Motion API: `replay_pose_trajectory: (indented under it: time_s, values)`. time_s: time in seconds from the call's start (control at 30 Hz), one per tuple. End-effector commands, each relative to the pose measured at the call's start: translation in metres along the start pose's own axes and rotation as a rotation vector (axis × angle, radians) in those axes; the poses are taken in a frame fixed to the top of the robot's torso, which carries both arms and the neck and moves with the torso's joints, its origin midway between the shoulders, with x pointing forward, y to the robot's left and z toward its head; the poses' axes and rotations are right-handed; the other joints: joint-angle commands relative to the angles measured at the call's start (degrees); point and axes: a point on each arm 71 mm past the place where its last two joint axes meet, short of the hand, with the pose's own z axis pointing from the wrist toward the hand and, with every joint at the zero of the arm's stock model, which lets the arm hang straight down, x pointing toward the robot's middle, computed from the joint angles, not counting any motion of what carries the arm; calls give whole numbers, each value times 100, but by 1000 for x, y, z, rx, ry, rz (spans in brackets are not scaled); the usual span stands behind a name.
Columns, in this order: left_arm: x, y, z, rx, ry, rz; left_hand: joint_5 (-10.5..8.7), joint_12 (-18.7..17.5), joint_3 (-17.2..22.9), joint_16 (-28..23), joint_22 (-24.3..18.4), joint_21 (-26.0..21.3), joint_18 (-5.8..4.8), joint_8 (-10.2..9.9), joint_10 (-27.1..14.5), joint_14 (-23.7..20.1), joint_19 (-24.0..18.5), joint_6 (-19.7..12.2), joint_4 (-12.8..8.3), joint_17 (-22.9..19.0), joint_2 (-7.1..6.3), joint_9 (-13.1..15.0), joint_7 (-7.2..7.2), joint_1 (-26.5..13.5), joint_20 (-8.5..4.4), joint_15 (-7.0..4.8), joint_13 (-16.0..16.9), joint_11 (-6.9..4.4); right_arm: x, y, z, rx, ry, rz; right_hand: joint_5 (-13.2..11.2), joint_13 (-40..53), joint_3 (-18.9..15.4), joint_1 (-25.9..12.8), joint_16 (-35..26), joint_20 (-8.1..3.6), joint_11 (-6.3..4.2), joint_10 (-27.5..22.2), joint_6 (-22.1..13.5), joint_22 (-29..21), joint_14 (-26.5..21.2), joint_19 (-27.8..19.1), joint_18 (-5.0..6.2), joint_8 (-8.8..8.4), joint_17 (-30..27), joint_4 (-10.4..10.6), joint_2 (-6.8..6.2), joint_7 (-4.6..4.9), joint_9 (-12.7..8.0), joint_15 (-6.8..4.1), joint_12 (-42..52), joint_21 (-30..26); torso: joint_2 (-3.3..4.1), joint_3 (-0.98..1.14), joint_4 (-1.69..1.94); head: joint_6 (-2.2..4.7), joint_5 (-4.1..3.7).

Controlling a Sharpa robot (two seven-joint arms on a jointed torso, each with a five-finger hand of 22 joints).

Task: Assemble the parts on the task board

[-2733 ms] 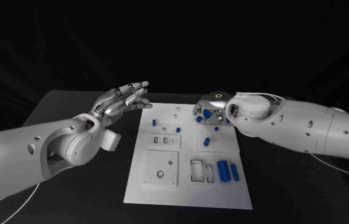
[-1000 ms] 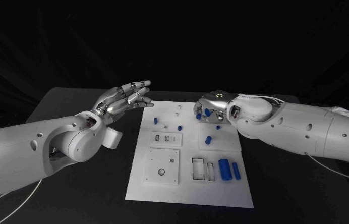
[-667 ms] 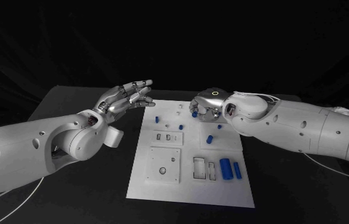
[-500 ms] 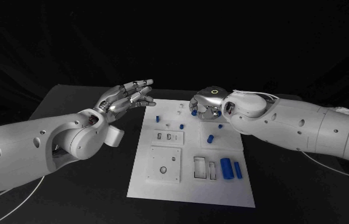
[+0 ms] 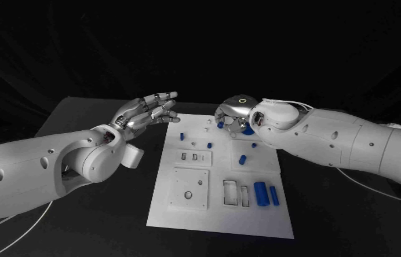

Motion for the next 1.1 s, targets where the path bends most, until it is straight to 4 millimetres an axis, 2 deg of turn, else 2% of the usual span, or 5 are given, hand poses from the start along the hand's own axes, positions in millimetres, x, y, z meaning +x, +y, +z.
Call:
replay_pose_trajectory:
  time_s: [0.03,0.27,0.57,0.7,1.1]
  values:
    - [2,-1,0,3,10,2,25,32,40,-36,-7,-33,31,24,50,18,-27,28,-5,-6,5,-5,2,63,24,28,-10,7,-2,-2,5,11,12,-9,-22,-11,-27,-60,-28,-8,13,14,3,310,-40,-39,22,10,-9,10,-20,7,135,-19,-40,-21,9,-2,3,4,9]
    - [3,-1,1,1,13,1,40,31,46,-39,-8,-37,30,26,48,15,-30,30,-8,-10,-2,-4,2,79,27,30,-12,8,-9,-7,17,39,1,-21,-38,-38,-24,-73,-52,-4,11,-11,-40,295,-61,-60,28,-12,-39,20,-29,-2,162,-19,-102,-49,15,-5,9,-21,10]
    - [4,-1,2,0,17,1,59,31,54,-41,-9,-40,30,31,49,13,-32,36,-8,-14,-5,-3,7,95,29,32,-15,8,-16,-10,23,57,-12,-15,-39,-47,-21,-74,-51,-3,11,-18,-51,297,-59,-59,28,-19,-31,20,-31,-4,170,-19,-121,-52,10,-9,-4,-59,27]
    - [4,-1,3,1,18,2,65,31,58,-43,-10,-41,30,32,49,12,-34,37,-9,-16,-6,-3,8,102,31,33,-16,9,-17,-10,25,58,-5,-16,-40,-53,-15,-72,-75,-2,9,-22,-62,276,-83,-87,35,-26,-72,20,-29,-7,176,-19,-137,-76,-2,-2,-7,-85,36]
    - [5,0,5,-3,25,1,73,32,63,-44,-10,-43,31,38,50,12,-36,45,-9,-18,-6,-2,10,111,32,34,-17,10,-19,-1,35,49,6,-20,-45,-69,-10,-84,-107,2,7,-30,-85,262,-117,-109,40,-44,-115,30,-32,-11,191,-18,-175,-101,-5,5,-8,-68,35]
